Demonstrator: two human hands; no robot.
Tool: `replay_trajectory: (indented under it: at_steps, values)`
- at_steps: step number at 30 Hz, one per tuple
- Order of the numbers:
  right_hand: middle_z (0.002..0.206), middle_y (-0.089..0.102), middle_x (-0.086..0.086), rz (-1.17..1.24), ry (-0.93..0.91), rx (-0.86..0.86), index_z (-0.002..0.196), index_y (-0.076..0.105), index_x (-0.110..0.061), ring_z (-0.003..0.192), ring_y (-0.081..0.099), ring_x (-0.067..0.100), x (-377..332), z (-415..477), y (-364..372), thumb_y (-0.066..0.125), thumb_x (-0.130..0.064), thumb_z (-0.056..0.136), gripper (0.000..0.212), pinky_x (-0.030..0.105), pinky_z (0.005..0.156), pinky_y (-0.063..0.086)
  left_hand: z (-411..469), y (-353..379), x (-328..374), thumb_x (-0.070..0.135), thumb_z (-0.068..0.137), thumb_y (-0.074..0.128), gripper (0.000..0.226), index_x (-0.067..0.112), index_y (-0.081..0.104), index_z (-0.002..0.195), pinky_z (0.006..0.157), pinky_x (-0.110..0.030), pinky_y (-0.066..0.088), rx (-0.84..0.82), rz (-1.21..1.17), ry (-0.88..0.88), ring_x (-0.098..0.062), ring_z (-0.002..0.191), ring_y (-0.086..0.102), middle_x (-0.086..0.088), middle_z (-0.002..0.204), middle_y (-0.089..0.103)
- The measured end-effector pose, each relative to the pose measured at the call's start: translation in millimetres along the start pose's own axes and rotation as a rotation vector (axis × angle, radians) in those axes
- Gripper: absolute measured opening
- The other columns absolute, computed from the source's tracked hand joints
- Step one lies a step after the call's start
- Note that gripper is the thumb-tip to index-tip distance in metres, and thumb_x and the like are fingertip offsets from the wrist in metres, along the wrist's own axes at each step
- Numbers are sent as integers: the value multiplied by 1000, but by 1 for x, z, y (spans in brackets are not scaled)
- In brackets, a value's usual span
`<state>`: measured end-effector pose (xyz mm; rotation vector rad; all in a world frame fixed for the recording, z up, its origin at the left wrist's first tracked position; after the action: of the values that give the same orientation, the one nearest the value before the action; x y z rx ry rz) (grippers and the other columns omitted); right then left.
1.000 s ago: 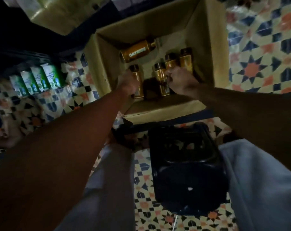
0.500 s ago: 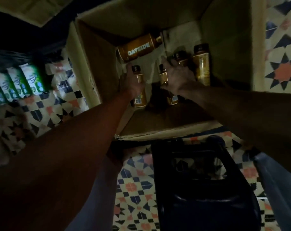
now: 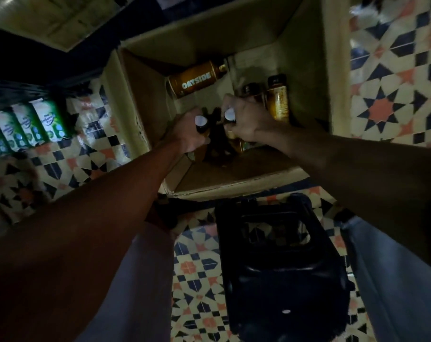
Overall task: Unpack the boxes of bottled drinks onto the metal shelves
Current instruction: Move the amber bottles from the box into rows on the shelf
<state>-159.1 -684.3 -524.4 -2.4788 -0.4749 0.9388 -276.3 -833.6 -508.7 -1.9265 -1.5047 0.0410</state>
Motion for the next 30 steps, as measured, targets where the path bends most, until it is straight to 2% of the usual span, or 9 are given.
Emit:
replay_trajectory:
  at_steps: [3, 6, 8, 10, 13, 17, 19, 24, 30]
  values:
    - [115, 50, -2, 12, 16, 17, 124, 60, -26, 104, 53, 16, 7, -24, 0, 76, -20, 86, 41, 31, 79, 45, 6, 8, 4, 10, 76, 82, 78, 7, 41, 143, 87, -26, 45, 33, -119, -66, -23, 117, 53, -10, 133, 54]
    - [120, 61, -3, 86, 36, 107, 125, 62, -29, 108, 59, 17, 5, -58, -5, 80, -27, 82, 47, 36, 87, 54, -20, -1, 11, 9, 76, 82, 60, 6, 51, 127, 70, -21, 38, 97, -178, -56, -16, 98, 50, -3, 109, 54]
    - [121, 66, 4, 113, 32, 176, 123, 65, -25, 108, 63, 21, -2, -81, -12, 82, -24, 79, 48, 41, 88, 57, -42, -10, 24, 12, 73, 84, 56, 9, 54, 119, 70, -20, 42, 116, -199, -55, -14, 95, 51, 0, 105, 55]
    - [121, 66, 6, 148, 22, 257, 123, 67, -20, 107, 64, 24, -13, -106, -23, 84, -21, 77, 48, 42, 87, 57, -66, -19, 36, 12, 72, 85, 47, 17, 53, 106, 60, -8, 39, 125, -224, -58, -12, 91, 51, 2, 101, 55]
    - [123, 66, 6, 168, -3, 312, 124, 67, -19, 108, 64, 23, -36, -142, -45, 84, -19, 77, 50, 41, 91, 56, -108, -36, 60, 11, 73, 84, 45, 21, 51, 102, 63, -14, 36, 152, -307, -61, -14, 93, 51, 0, 102, 56]
    - [123, 66, 5, 204, 5, 325, 125, 69, -20, 110, 62, 21, -74, -186, -84, 83, -18, 77, 50, 30, 96, 52, -167, -65, 95, 6, 73, 82, 43, 18, 51, 100, 46, -4, 33, 190, -380, -74, -15, 91, 50, -2, 101, 55]
    - [121, 67, 5, 226, -1, 347, 124, 70, -19, 107, 64, 21, -89, -203, -102, 82, -16, 76, 50, 29, 94, 52, -188, -75, 109, 8, 72, 83, 43, 17, 53, 101, 49, -5, 33, 211, -400, -80, -15, 91, 51, -1, 100, 55]
    - [116, 70, 12, 252, -57, 372, 122, 71, -12, 105, 66, 27, -144, -271, -170, 81, -10, 75, 48, 39, 93, 53, -270, -122, 154, 13, 69, 85, 49, 15, 58, 110, 74, -25, 43, 311, -460, -91, -16, 96, 56, 1, 103, 57]
    - [114, 72, 10, 219, -145, 429, 116, 72, -11, 102, 66, 26, -207, -358, -241, 83, -10, 73, 45, 38, 87, 54, -372, -173, 207, 15, 72, 83, 44, 17, 61, 110, 58, -12, 38, 397, -498, -9, -13, 88, 58, 6, 97, 61]
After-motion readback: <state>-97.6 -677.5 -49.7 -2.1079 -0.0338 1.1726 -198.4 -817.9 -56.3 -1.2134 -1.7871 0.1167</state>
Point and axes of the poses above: each hand's wrist, its own z-axis towards the middle knuckle, its own y-axis out of the palm, x = y × z, the point moved 1 cm from there along z, towards the middle knuckle
